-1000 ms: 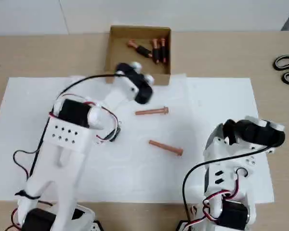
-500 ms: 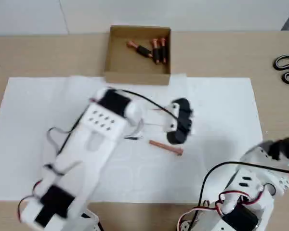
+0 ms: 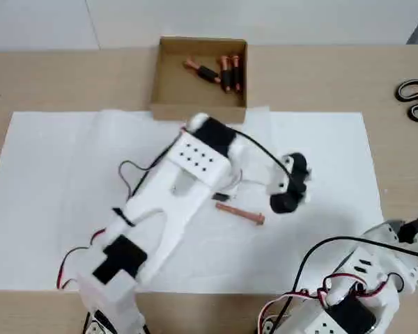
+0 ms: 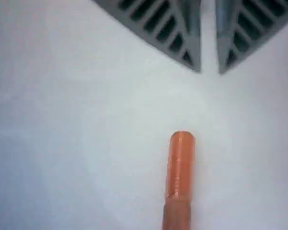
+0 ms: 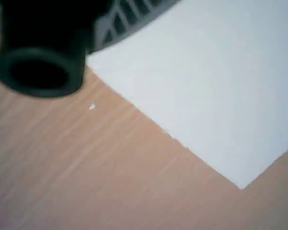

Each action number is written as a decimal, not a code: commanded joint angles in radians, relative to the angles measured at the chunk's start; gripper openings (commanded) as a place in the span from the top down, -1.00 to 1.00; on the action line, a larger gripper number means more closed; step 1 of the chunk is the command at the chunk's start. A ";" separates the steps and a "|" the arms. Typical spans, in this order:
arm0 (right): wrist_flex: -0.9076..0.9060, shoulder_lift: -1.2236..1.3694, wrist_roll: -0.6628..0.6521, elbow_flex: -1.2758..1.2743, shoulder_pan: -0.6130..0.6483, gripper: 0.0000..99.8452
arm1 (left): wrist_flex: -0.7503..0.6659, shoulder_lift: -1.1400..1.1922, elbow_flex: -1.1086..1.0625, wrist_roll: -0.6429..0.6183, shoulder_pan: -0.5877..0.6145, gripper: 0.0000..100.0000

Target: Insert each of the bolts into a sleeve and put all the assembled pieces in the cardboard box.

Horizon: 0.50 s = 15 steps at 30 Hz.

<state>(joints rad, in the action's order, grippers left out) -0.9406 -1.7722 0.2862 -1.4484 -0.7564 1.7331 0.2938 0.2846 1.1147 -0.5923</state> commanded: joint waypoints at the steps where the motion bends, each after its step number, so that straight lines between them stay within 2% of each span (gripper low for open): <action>1: 0.030 -0.002 0.000 0.005 -0.024 0.99 | 0.020 0.029 0.041 0.005 -0.020 0.96; 9: 0.025 -0.002 0.000 0.002 -0.024 0.99 | 0.020 0.120 0.045 -0.015 -0.084 0.96; 15: 0.030 -0.002 0.000 -0.048 -0.025 0.99 | 0.020 0.120 0.050 -0.028 -0.092 0.71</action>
<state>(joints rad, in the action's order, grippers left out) -0.9360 -1.7722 0.2862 -1.4960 -0.7687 1.7331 0.4212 0.2846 1.1024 -0.6797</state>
